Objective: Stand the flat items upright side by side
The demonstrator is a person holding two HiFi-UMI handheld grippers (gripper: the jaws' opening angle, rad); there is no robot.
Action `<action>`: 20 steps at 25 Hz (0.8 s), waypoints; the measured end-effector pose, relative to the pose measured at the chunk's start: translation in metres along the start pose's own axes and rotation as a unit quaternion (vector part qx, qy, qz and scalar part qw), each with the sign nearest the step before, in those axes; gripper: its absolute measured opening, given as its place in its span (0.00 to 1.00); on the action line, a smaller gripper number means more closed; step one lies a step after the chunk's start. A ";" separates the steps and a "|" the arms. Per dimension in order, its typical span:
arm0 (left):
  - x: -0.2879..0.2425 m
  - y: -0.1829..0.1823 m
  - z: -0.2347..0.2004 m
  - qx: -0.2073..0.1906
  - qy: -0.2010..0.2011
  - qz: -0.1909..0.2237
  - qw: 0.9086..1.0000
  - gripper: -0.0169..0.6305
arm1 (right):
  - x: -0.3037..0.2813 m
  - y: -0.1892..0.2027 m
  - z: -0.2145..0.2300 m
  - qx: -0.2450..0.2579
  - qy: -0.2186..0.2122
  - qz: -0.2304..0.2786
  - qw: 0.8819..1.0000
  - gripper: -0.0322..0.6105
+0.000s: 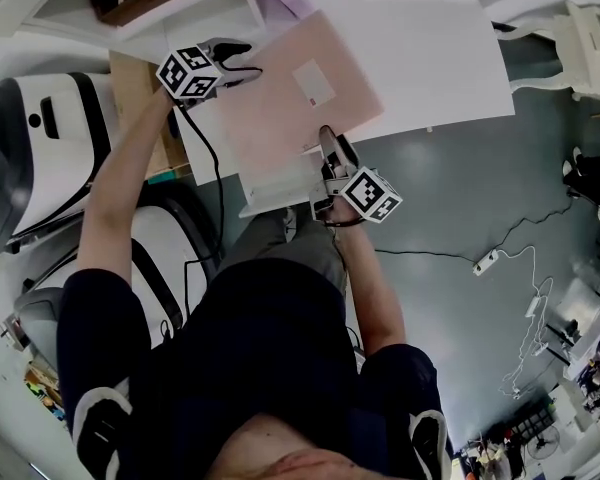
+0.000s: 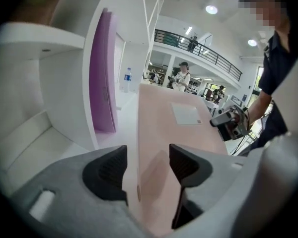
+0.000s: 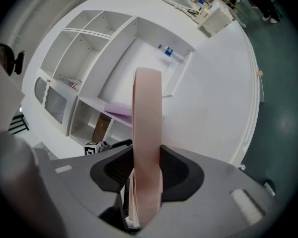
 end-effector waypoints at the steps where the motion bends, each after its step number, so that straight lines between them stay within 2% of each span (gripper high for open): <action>1: 0.004 -0.003 0.000 0.000 -0.013 0.010 1.000 0.44 | 0.002 -0.003 -0.004 0.011 0.002 0.002 1.000 0.29; 5: 0.022 -0.016 0.007 0.008 -0.046 0.054 0.997 0.38 | 0.015 -0.019 -0.017 0.044 0.010 0.017 0.999 0.29; 9: 0.037 -0.019 0.019 0.005 -0.070 0.077 0.995 0.31 | 0.028 -0.031 -0.025 0.060 0.014 0.032 0.998 0.29; 13: 0.058 -0.023 0.025 0.015 -0.116 0.114 0.987 0.23 | 0.041 -0.043 -0.040 0.103 0.029 0.049 0.993 0.29; 17: 0.076 -0.028 0.033 0.012 -0.158 0.138 0.978 0.09 | 0.053 -0.052 -0.053 0.144 0.044 0.059 0.987 0.29; 20: 0.088 -0.032 0.040 0.007 -0.191 0.152 0.970 0.03 | 0.062 -0.059 -0.064 0.171 0.056 0.071 0.981 0.29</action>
Point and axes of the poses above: the fingertips, and each gripper's own axes: x backward along the fingers, z to its right, y out of its underside, the point moved 1 cm from there along x, backward along the fingers, and after that the axes turned 8 degrees about -z, right-handed, at the moved point
